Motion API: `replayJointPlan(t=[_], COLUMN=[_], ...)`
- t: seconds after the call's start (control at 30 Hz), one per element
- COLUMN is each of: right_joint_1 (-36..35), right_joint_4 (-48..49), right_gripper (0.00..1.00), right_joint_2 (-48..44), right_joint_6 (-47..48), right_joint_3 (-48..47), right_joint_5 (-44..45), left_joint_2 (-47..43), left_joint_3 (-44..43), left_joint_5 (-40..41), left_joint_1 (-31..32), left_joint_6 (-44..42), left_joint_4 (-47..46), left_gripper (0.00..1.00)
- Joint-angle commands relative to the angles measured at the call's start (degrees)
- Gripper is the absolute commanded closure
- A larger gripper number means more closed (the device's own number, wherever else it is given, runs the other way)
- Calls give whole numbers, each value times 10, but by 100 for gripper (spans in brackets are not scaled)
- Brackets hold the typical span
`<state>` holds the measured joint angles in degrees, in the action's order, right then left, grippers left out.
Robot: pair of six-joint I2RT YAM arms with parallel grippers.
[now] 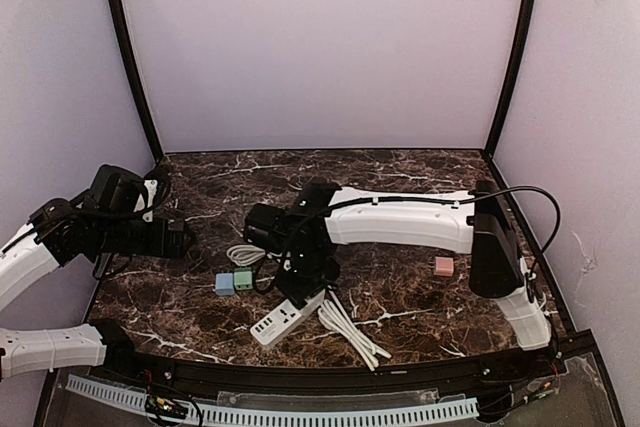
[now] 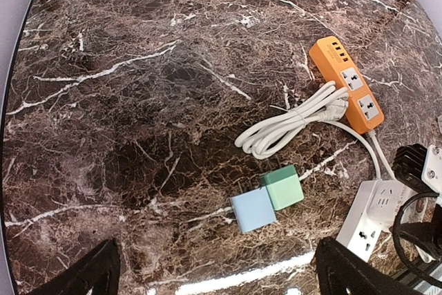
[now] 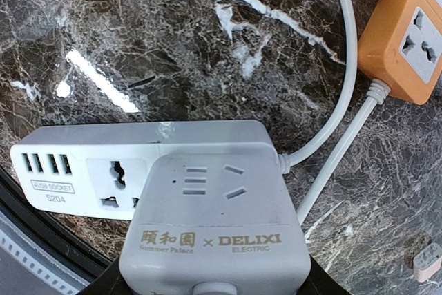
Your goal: Insert the plug
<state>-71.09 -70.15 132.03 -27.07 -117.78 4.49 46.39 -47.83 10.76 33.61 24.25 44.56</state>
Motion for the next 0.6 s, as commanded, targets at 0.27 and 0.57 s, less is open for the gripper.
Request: replayJointPlan(t=[0.27,0.57], right_joint_1=[-22,-21], right_joint_4=[81,33], right_gripper=[76,21], right_joint_2=[75,52], right_joint_6=[-21,-21], right_joint_3=[69,-20], right_joint_5=[-38,-4], left_joint_2=[-9,-10], left_joint_3=[8,8], left_joint_5=[17,20], left_joint_1=[1,1], left_joint_6=[1,2], left_joint_4=[11,12], left_gripper=[1,1])
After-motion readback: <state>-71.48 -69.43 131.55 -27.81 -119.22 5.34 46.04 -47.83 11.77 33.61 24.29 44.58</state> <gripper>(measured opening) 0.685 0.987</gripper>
